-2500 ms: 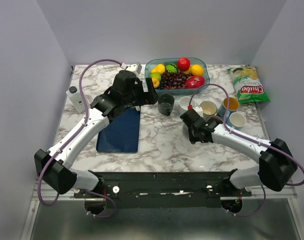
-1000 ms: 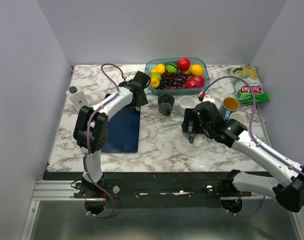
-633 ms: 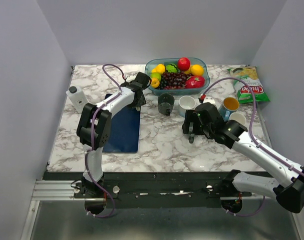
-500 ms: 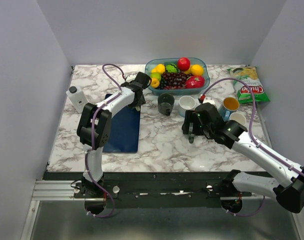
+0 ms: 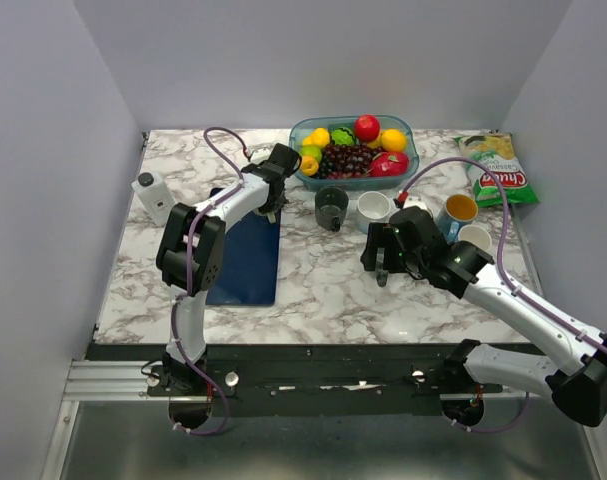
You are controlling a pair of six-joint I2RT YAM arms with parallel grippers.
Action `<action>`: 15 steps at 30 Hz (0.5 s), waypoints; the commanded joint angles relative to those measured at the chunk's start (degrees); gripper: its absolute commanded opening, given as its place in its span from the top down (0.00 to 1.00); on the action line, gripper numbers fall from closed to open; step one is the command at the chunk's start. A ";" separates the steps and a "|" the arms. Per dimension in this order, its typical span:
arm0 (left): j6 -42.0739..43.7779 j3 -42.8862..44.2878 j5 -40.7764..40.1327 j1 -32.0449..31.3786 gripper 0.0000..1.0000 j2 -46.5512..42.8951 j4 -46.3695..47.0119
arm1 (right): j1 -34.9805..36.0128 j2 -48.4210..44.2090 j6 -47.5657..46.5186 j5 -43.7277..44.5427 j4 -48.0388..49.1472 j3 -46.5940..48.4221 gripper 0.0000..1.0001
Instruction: Turn the mug right side up
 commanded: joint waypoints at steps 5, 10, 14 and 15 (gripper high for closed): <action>0.63 1.14 -3.41 0.42 1.00 0.13 0.28 | -0.43 -2.38 0.54 -0.90 0.05 -0.78 0.06; 0.63 -0.53 -2.79 0.42 1.00 -2.86 0.45 | -0.43 -4.85 0.19 -0.38 1.63 -1.31 0.03; 0.72 -2.90 -1.21 0.42 1.00 -6.98 0.98 | -0.43 -5.11 0.10 -0.81 1.64 -0.70 0.00; 0.81 -3.60 -0.60 0.42 1.00 -9.52 1.15 | -0.43 -5.11 0.10 -1.08 1.72 -0.69 0.00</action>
